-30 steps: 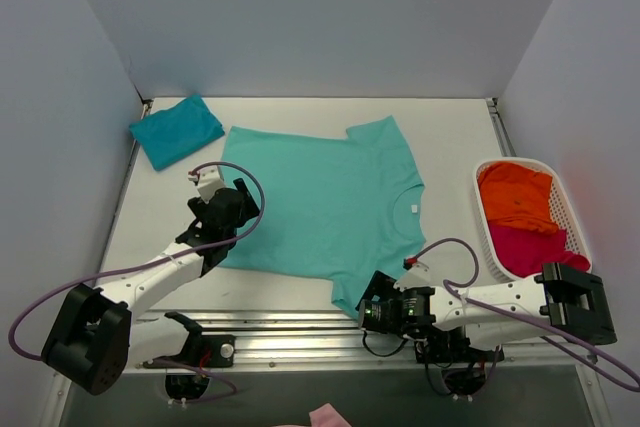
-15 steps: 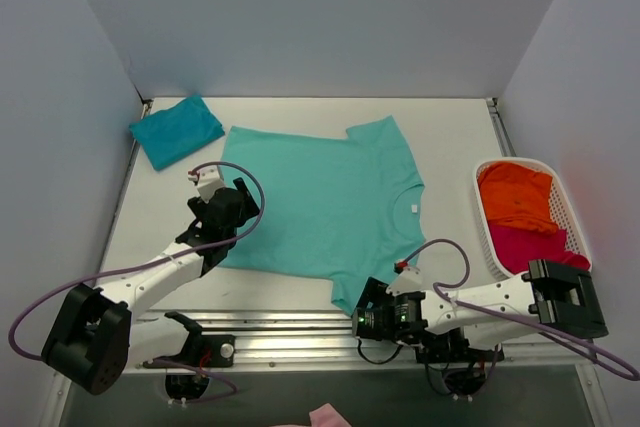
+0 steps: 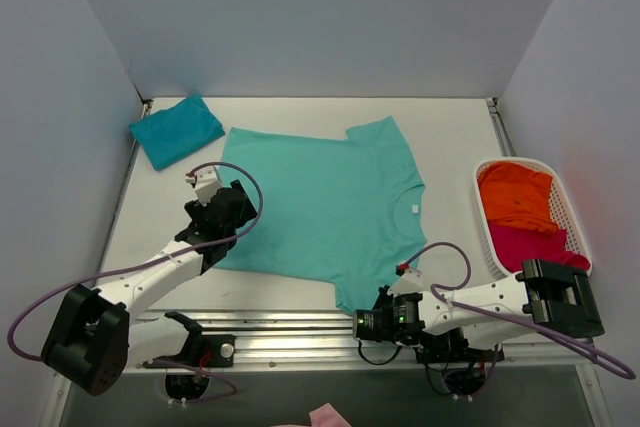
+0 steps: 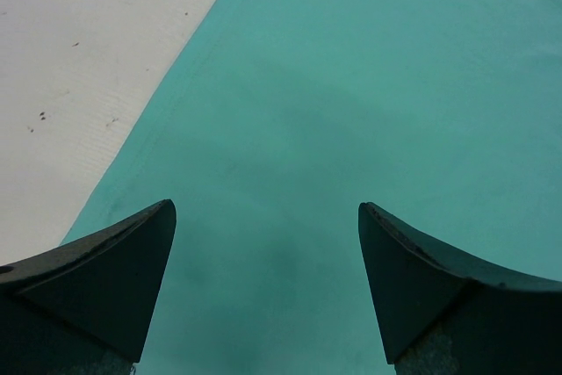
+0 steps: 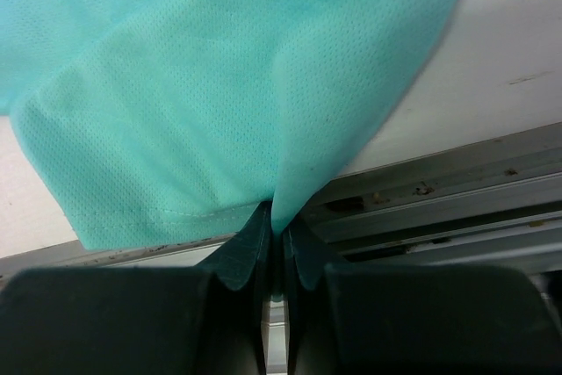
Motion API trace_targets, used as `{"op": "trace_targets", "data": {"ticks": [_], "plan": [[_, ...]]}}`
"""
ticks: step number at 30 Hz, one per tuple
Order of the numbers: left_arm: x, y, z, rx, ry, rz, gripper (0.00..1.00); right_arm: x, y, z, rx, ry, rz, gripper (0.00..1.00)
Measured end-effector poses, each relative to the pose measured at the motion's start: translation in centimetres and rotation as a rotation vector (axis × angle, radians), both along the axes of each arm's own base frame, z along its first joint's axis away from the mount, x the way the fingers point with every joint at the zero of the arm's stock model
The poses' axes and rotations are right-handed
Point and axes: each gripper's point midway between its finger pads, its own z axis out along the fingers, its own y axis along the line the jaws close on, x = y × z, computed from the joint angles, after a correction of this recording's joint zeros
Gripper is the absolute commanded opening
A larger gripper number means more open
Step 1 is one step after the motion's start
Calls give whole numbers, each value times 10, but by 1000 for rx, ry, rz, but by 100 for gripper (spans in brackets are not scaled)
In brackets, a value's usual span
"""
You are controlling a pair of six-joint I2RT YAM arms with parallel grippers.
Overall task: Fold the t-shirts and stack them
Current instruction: Flatten the tshirt out
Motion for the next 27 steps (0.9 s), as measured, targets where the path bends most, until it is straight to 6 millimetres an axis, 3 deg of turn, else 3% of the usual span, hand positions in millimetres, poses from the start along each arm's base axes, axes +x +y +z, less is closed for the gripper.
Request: {"op": "trace_targets", "data": {"ticks": [9,13,17,21,27], "plan": [[-32,9,11,-52,61,57,94,15,2,33,-44,-86,-5,0],[-42,-4,11,-95,70,32,94,32,-2,61,-8,-166,-44,0],[-54,-20,-9,-90,142,8,94,58,-17,83,28,-237,-123,0],[-71,-27,-36,-63,233,8,94,91,-43,86,9,-266,-229,0],[-92,-33,-50,-43,294,11,94,121,-77,68,-61,-236,-298,0]]}}
